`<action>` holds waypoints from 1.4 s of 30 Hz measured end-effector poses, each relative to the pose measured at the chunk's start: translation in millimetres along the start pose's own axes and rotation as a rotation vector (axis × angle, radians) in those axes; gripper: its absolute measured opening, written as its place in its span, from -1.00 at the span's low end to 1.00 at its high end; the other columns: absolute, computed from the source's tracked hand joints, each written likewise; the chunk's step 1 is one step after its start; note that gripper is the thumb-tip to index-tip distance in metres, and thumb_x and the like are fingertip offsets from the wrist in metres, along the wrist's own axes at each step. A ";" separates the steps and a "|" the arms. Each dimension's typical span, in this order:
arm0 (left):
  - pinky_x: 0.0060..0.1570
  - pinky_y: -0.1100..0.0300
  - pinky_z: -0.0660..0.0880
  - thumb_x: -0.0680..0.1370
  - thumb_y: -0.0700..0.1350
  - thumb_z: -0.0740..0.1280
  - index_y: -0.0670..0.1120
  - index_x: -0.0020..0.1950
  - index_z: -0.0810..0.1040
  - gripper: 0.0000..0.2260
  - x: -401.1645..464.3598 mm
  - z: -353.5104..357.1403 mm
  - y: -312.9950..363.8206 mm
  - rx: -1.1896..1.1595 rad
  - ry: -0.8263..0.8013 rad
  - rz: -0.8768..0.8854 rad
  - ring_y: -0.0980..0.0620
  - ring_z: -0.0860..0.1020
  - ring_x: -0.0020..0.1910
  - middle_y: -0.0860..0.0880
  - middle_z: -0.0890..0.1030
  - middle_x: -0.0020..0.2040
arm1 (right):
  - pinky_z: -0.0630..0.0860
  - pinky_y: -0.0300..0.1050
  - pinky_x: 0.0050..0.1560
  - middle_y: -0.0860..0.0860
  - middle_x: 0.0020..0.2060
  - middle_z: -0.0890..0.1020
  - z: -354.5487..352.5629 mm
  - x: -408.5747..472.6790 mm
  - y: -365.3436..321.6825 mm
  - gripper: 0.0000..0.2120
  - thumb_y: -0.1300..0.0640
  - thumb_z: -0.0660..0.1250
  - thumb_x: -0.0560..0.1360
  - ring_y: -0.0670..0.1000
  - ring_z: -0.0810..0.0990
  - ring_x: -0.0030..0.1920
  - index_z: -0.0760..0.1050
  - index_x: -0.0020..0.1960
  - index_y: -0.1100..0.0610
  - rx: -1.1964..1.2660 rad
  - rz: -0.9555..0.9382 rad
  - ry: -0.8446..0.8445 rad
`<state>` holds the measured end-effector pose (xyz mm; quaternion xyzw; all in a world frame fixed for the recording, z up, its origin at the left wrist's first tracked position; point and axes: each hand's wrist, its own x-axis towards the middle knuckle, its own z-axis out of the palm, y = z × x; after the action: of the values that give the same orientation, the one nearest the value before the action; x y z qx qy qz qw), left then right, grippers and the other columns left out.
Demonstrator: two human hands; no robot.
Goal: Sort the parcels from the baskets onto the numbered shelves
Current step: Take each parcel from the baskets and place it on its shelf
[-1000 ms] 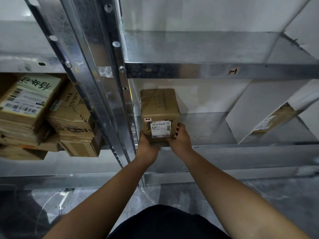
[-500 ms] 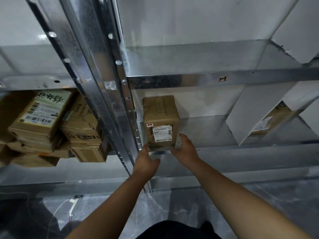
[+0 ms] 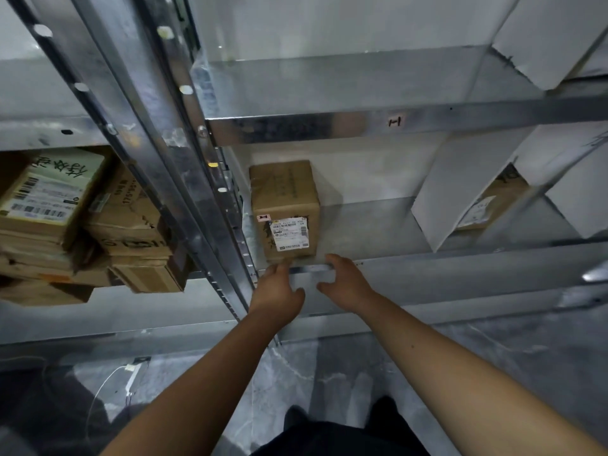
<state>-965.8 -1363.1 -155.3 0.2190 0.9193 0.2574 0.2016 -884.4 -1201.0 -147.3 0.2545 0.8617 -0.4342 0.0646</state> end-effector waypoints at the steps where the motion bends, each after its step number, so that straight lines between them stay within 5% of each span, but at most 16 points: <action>1: 0.37 -0.05 0.48 0.52 0.04 0.41 0.03 0.62 0.29 -0.32 0.7 4.0 1.5 0.031 -0.003 0.015 -0.19 0.46 0.43 -0.13 0.43 0.52 | 0.31 -0.16 0.40 0.14 0.51 0.38 -0.5 -1.7 10.9 -0.30 0.11 0.48 0.56 0.13 0.38 0.50 0.27 0.61 0.12 -0.011 0.018 -0.010; 15: 0.44 0.00 0.42 0.54 0.12 0.42 0.13 0.58 0.39 -0.39 -2.1 76.1 126.6 0.209 -0.193 0.237 -0.07 0.43 0.47 -0.03 0.45 0.52 | 0.22 -0.15 0.52 0.10 0.56 0.35 -94.8 -67.2 133.1 -0.34 0.01 0.47 0.58 0.08 0.35 0.53 0.32 0.60 0.12 -0.061 0.184 0.088; 28: 0.42 0.05 0.42 0.59 0.19 0.38 0.12 0.54 0.44 -0.48 -23.8 179.8 374.6 0.388 -0.343 0.691 -0.04 0.46 0.44 0.00 0.47 0.51 | 0.37 -0.28 0.32 -0.06 0.45 0.50 -296.8 -221.3 254.4 -0.43 -0.04 0.46 0.52 -0.03 0.48 0.41 0.46 0.50 -0.05 -0.066 0.349 0.341; 32: 0.42 0.02 0.42 0.47 0.33 0.23 0.10 0.56 0.43 -0.32 -56.7 228.9 441.9 0.408 -0.392 0.839 -0.03 0.47 0.43 0.01 0.49 0.49 | 0.49 -0.16 0.32 -0.04 0.34 0.59 -334.1 -275.5 302.2 -0.46 -0.04 0.49 0.48 -0.01 0.57 0.30 0.53 0.44 -0.01 -0.077 0.406 0.367; 42: 0.33 -0.03 0.51 0.55 0.16 0.40 0.05 0.46 0.52 -0.50 -126.6 348.8 592.4 0.503 -0.474 1.147 -0.12 0.54 0.35 -0.08 0.56 0.37 | 0.51 -0.12 0.27 -0.06 0.29 0.58 -386.8 -386.8 402.9 -0.50 -0.11 0.52 0.49 -0.02 0.57 0.27 0.57 0.38 -0.02 0.083 0.610 0.600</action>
<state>-515.9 -835.9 -64.2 0.7639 0.6201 0.0467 0.1723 -309.2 -848.0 -69.3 0.6151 0.7093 -0.3362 -0.0737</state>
